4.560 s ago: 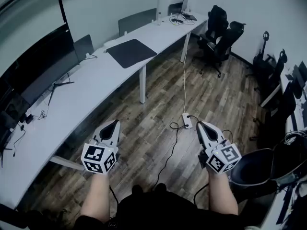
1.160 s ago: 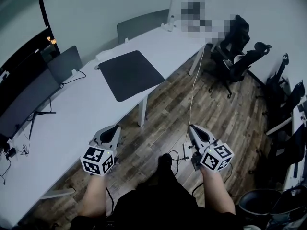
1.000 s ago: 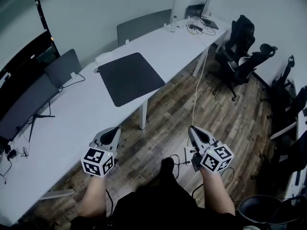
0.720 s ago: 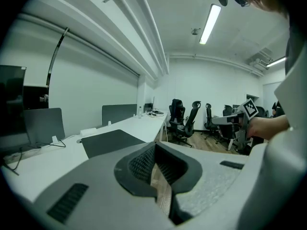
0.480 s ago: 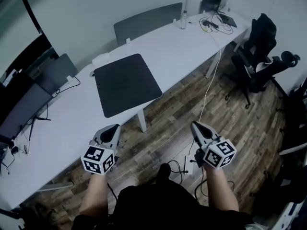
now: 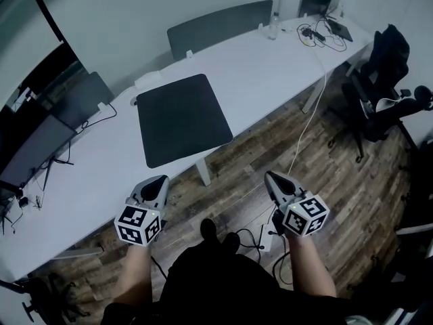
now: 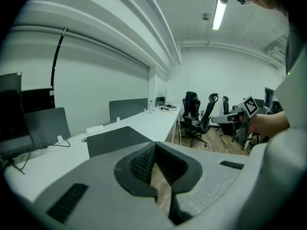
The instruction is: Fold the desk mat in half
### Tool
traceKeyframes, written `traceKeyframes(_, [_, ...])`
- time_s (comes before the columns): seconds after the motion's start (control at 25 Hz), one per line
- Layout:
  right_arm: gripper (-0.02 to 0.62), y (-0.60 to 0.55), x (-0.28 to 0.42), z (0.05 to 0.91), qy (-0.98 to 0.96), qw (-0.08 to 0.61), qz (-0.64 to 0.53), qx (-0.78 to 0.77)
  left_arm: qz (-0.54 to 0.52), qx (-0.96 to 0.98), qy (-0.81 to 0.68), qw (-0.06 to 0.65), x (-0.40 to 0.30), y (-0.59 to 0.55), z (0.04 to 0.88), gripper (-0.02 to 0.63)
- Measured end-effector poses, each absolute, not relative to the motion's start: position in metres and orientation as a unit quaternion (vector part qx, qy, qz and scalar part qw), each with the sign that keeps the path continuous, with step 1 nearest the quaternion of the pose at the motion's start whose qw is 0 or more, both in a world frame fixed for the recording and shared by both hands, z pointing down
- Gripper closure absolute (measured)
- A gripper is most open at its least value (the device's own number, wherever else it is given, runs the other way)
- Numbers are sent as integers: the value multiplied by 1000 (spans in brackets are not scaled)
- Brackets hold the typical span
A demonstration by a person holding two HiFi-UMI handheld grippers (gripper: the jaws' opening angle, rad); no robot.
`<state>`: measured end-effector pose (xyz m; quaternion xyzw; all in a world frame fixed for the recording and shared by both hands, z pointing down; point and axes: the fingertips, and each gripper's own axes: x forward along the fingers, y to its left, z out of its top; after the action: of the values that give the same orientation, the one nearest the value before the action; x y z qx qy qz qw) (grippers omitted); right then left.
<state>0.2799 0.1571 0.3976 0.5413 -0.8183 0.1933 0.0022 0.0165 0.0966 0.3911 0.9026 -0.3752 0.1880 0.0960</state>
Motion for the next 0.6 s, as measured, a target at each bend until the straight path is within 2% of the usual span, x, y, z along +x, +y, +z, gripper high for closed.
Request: traceKeyframes(0.6, [526, 45, 217, 414, -853, 95, 175, 481, 171, 886, -412, 123, -26, 13, 427, 606])
